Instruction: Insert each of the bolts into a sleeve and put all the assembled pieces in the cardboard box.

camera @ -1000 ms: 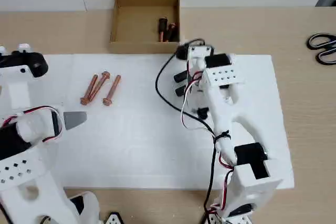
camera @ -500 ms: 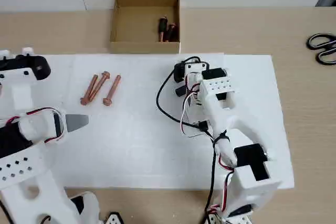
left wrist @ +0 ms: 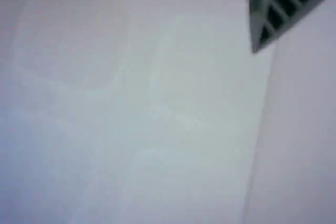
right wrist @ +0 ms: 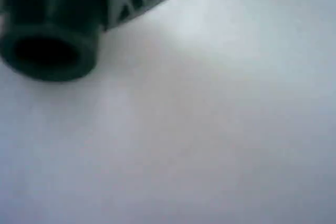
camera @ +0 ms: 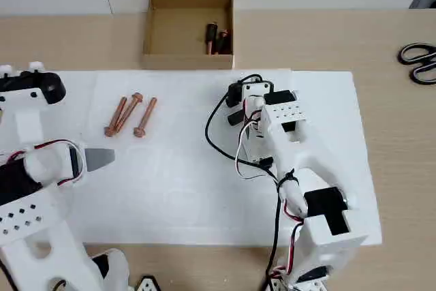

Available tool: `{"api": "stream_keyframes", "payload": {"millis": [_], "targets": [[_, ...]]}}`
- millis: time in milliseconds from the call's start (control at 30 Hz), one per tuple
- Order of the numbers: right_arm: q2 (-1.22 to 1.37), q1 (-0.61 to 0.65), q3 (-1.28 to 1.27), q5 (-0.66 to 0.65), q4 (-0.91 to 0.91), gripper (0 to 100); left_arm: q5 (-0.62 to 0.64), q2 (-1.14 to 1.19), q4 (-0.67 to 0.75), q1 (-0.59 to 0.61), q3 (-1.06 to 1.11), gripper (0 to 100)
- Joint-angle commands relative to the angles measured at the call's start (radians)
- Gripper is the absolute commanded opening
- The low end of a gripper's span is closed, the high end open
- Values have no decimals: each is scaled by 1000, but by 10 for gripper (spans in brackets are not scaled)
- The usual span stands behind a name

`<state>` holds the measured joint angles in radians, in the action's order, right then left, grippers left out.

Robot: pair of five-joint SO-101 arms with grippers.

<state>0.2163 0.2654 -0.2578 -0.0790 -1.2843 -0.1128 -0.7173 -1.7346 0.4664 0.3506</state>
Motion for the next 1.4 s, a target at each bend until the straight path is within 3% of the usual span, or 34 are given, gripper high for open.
{"api": "stream_keyframes", "payload": {"millis": [0, 233, 333, 600, 833, 1033, 1367], "targets": [[-1, 4, 14, -17, 7, 4, -9, -14, -17, -2, -4, 368], [-242, -2, 86, -83, -174, 2, -5, -5, -18, -44, -53, 368], [-344, -4, 104, -117, -213, 3, -5, 46, -18, -124, -59, 368], [-423, -54, 98, -129, -243, 3, -3, 559, 40, -319, -303, 316], [-430, -77, 18, -133, -242, 3, -18, 970, 61, -307, -667, 272], [-430, -77, 14, -133, -242, 3, -164, 1221, 61, -298, -961, 268], [-430, -74, 12, -132, -242, 3, -249, 1521, 55, -296, -1244, 268]]}}
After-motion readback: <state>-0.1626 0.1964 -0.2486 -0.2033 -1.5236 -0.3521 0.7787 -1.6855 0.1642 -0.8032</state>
